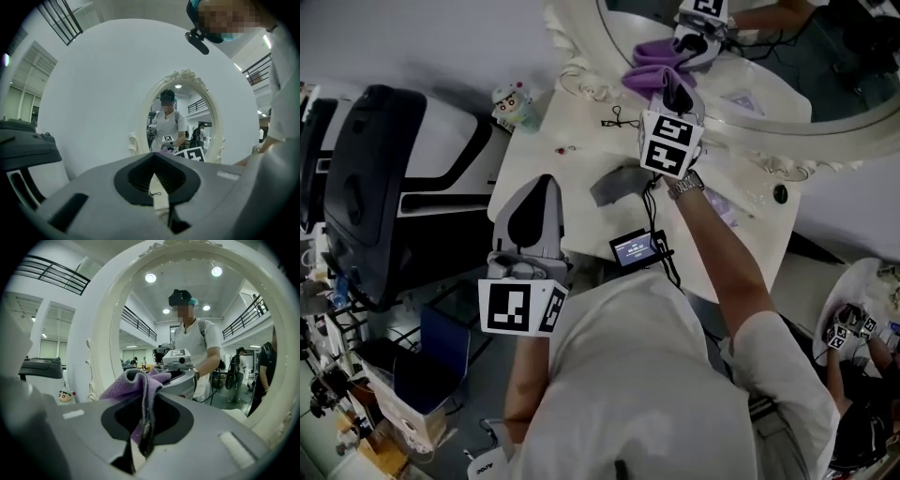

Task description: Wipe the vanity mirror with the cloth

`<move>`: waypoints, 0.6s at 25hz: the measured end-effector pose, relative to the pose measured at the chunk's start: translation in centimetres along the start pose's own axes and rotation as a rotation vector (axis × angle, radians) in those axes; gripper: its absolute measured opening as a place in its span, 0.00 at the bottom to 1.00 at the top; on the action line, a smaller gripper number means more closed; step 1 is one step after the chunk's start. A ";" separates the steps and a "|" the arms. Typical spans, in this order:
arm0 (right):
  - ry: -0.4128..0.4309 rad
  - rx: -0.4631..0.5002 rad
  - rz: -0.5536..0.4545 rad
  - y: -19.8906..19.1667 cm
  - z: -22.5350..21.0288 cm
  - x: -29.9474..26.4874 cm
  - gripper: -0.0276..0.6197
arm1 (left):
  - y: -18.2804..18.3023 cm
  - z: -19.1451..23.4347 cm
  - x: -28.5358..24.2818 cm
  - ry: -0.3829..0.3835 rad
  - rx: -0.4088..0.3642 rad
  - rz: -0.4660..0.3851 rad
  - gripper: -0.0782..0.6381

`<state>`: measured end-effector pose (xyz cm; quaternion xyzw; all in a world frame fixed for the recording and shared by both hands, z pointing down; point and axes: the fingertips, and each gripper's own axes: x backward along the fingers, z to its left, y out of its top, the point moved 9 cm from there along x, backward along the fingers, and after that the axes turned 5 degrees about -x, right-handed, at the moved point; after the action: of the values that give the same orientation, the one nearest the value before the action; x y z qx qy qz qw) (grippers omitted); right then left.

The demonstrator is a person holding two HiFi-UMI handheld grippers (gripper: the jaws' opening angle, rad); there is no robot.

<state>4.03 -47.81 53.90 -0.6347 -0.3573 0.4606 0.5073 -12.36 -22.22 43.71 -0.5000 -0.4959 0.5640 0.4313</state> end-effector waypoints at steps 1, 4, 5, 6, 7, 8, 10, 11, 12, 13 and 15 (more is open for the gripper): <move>-0.004 0.001 0.001 -0.3 -0.1 -0.2 0.13 | -0.1 0.2 0.1 0.002 -0.001 0.003 0.11; -0.022 0.010 0.023 -1.5 -0.9 -0.2 0.13 | -0.2 0.5 0.2 -0.013 -0.005 0.007 0.11; -0.032 0.012 0.035 -1.9 -1.3 0.0 0.13 | -0.2 0.6 0.1 -0.023 -0.007 0.005 0.11; -0.043 0.014 0.044 -2.3 -1.8 0.1 0.14 | -0.2 0.6 -0.1 -0.036 -0.009 0.002 0.11; -0.055 0.016 0.051 -2.6 -2.4 0.4 0.14 | -0.1 0.5 -0.4 -0.051 -0.012 -0.003 0.11; -0.070 0.019 0.056 -2.8 -3.1 0.7 0.14 | 0.0 0.4 -0.7 -0.068 -0.014 -0.007 0.11; -0.104 0.022 0.064 -3.0 -4.6 1.4 0.14 | 0.1 0.0 -1.5 -0.108 -0.015 -0.013 0.11; -0.123 0.021 0.066 -3.0 -5.4 1.8 0.14 | 0.1 -0.2 -1.9 -0.132 -0.013 -0.016 0.11; -0.142 0.021 0.067 -3.0 -6.4 2.3 0.14 | 0.1 -0.5 -2.4 -0.157 -0.012 -0.019 0.11; -0.161 0.025 0.065 -3.0 -7.4 2.8 0.15 | 0.1 -0.9 -3.0 -0.182 -0.010 -0.020 0.11; -0.208 0.041 0.056 -2.8 -9.5 3.9 0.15 | 0.0 -1.8 -4.1 -0.236 -0.008 -0.025 0.11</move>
<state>14.34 -46.56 56.31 -0.5828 -0.3807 0.5452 0.4671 -10.06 -26.01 44.22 -0.4257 -0.5518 0.6113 0.3750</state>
